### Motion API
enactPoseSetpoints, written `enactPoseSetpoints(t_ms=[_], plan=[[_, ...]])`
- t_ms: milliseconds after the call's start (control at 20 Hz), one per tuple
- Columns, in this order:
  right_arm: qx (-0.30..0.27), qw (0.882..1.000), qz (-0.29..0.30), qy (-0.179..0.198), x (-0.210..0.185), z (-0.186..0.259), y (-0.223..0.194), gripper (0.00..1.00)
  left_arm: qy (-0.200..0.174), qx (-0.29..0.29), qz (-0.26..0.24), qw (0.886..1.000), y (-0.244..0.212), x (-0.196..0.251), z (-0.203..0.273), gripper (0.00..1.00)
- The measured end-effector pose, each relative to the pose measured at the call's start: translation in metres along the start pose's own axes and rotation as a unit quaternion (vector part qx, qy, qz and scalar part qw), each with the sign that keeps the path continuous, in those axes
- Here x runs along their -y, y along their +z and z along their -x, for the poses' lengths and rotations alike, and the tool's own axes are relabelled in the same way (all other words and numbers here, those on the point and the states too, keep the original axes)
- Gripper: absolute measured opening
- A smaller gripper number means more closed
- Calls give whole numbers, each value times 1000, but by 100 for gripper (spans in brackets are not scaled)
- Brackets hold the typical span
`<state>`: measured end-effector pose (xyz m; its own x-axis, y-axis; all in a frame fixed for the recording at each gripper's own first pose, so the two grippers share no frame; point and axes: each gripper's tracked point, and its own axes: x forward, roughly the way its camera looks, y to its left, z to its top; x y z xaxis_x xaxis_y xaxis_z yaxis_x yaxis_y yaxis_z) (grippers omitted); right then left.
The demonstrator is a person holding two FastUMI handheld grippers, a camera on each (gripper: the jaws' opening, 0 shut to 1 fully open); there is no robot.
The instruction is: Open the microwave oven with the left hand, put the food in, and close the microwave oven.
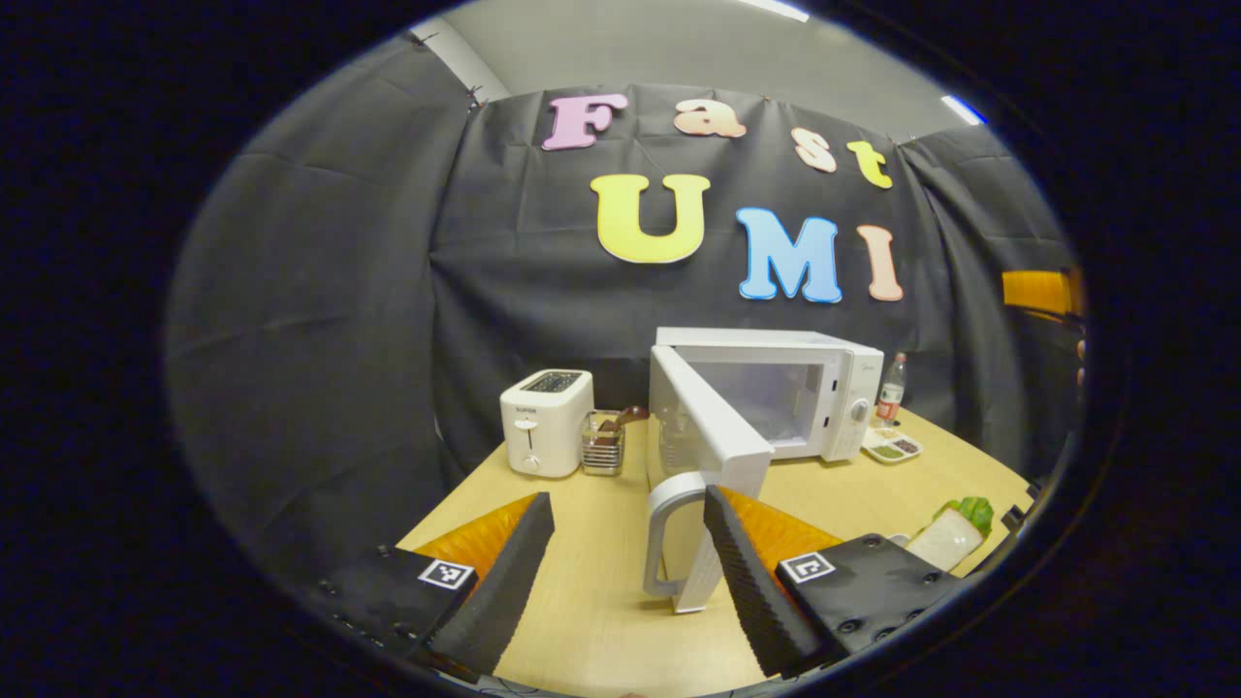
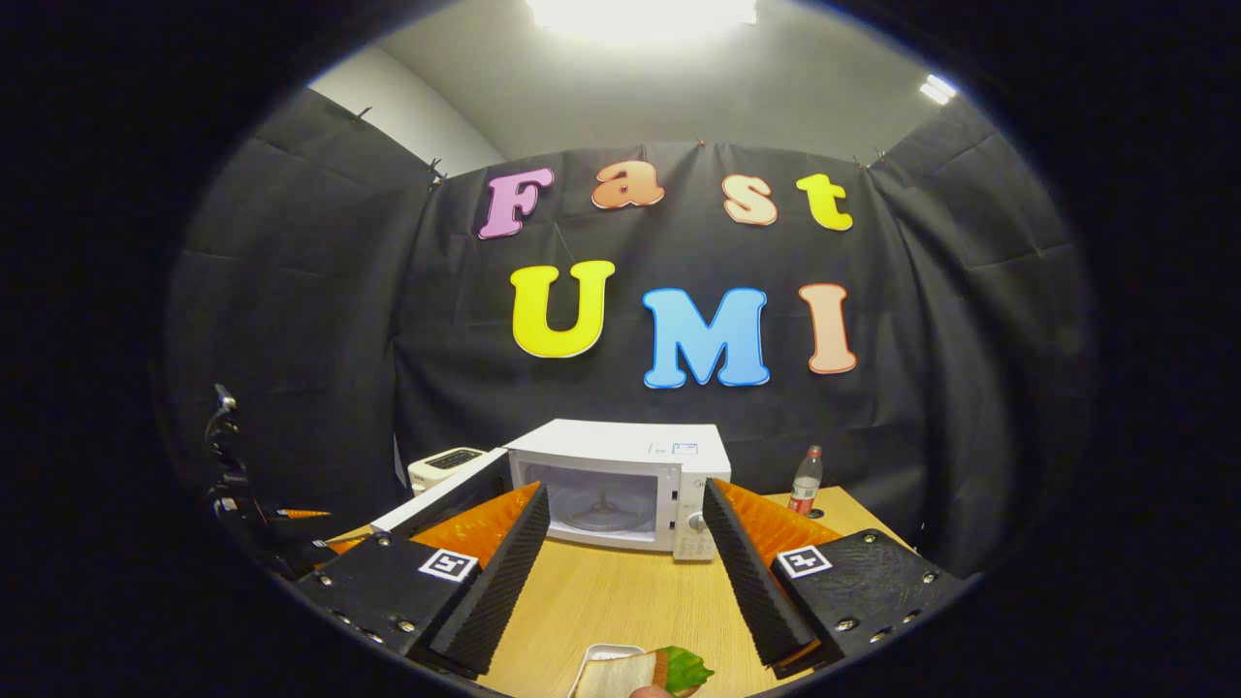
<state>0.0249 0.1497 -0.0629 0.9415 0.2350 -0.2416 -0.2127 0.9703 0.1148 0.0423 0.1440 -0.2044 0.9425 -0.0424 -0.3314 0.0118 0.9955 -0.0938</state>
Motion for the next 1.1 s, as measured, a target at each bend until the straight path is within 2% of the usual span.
enactPoseSetpoints(t_ms=[250,450,650,950,1100], plan=[[-75,997,-30,15,26,-10,-40,96,22,50,2,999,51,16,29,98],[-155,986,-38,48,36,-13,-83,97,34,78,13,996,77,24,47,98],[-233,965,-84,81,36,-10,-123,96,48,89,5,995,87,29,59,98],[-308,939,-119,93,44,-3,-177,96,63,96,-7,993,99,37,72,98],[-348,920,-151,103,43,2,-201,96,69,99,-13,993,105,42,78,94]])
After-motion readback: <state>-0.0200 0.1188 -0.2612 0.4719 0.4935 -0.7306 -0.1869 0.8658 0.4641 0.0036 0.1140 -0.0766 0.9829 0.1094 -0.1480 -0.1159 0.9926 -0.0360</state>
